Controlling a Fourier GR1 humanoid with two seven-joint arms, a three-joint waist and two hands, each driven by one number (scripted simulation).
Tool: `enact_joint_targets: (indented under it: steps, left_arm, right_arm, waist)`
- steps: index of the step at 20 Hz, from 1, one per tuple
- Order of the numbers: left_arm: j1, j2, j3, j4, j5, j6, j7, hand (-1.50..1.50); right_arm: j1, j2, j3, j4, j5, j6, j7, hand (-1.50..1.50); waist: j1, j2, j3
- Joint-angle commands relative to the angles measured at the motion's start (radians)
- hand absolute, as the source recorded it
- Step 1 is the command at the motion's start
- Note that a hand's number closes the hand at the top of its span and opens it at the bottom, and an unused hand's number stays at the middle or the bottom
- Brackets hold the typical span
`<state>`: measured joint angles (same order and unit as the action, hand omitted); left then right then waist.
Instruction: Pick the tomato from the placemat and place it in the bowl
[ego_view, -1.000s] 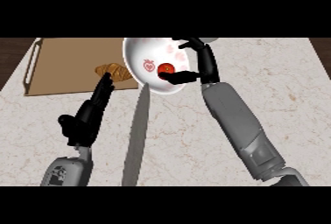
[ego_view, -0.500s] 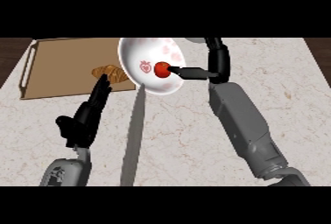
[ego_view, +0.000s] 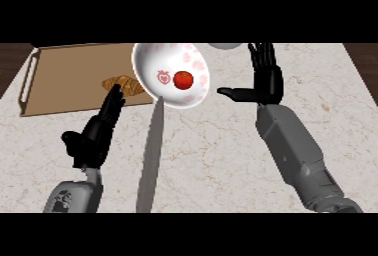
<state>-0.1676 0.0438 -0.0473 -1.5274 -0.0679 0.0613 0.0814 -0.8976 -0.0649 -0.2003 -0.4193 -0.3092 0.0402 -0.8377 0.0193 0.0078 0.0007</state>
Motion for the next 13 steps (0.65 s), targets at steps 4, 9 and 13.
enact_joint_targets:
  steps: [4, 9, 13]
  left_arm:
    - [-0.034, 0.001, 0.005, -0.021, 0.012, -0.01, 0.058, 0.0]
    - [0.001, -0.01, -0.012, -0.06, 0.009, -0.01, 0.064, 0.0]
    - [0.011, -0.001, 0.001, -0.025, 0.014, -0.024, 0.009, 0.0]
  right_arm:
    - [0.042, -0.047, -0.016, 0.084, -0.008, 0.218, -0.104, -1.5]
    - [0.079, -0.057, 0.008, 0.106, 0.032, 0.269, -0.167, -1.5]
    - [0.114, -0.024, 0.029, 0.143, 0.072, 0.267, -0.261, -1.5]
  waist:
    - [0.002, 0.0, 0.0]
    - [0.0, -0.002, 0.0]
    - [0.01, 0.003, 0.001]
